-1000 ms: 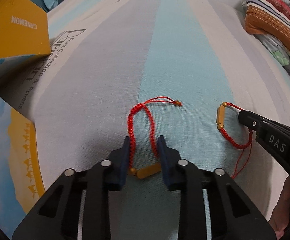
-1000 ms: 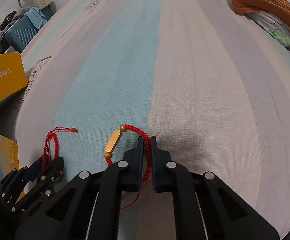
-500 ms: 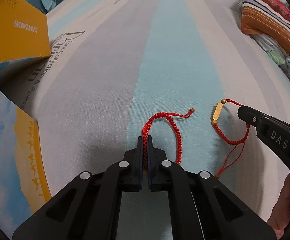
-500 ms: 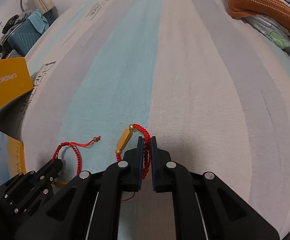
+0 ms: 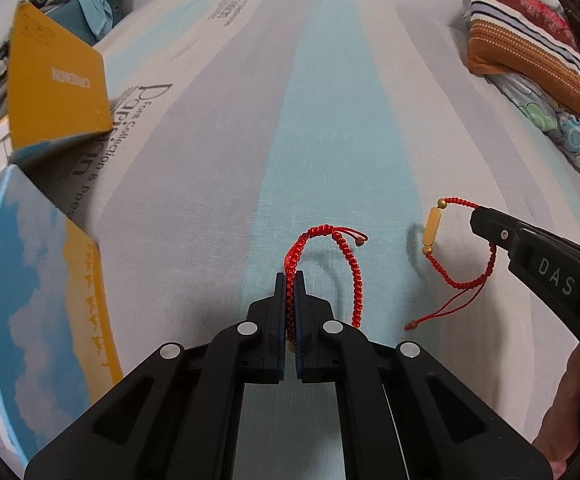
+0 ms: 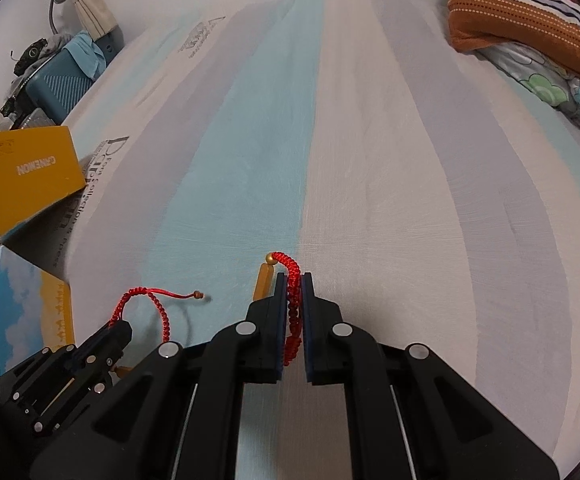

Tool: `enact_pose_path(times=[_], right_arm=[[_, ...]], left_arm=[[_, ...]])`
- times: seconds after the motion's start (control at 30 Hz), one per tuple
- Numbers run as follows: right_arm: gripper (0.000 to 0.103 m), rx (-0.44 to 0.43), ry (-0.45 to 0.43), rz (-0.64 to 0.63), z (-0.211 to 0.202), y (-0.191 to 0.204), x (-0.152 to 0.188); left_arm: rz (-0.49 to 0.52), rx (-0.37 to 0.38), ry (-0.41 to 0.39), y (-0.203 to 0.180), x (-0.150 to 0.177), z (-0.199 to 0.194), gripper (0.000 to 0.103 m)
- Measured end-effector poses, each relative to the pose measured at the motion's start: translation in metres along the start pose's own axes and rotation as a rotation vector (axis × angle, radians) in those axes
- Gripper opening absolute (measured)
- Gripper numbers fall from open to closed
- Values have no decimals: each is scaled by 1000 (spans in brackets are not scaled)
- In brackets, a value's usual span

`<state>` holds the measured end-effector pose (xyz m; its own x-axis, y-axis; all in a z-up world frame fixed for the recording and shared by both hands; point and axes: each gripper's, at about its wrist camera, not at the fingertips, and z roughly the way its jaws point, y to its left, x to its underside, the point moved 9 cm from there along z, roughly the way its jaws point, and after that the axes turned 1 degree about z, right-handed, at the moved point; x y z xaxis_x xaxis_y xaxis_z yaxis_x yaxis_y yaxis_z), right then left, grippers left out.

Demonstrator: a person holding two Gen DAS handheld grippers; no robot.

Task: Organize jewelry
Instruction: 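Carry both red string bracelets over the white box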

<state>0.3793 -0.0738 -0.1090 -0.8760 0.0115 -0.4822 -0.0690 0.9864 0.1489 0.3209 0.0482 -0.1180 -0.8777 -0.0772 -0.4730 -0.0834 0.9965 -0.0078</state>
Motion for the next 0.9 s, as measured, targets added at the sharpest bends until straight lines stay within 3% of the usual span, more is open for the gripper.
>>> enact_pose_path(times=[0.4, 0.9], right_arm=[[6, 20, -40, -23, -39, 6, 9], [6, 32, -110, -70, -102, 30, 28]], left_arm=[[-10, 4, -32, 7, 1, -42, 3], [-25, -19, -109, 44, 10, -111, 3]])
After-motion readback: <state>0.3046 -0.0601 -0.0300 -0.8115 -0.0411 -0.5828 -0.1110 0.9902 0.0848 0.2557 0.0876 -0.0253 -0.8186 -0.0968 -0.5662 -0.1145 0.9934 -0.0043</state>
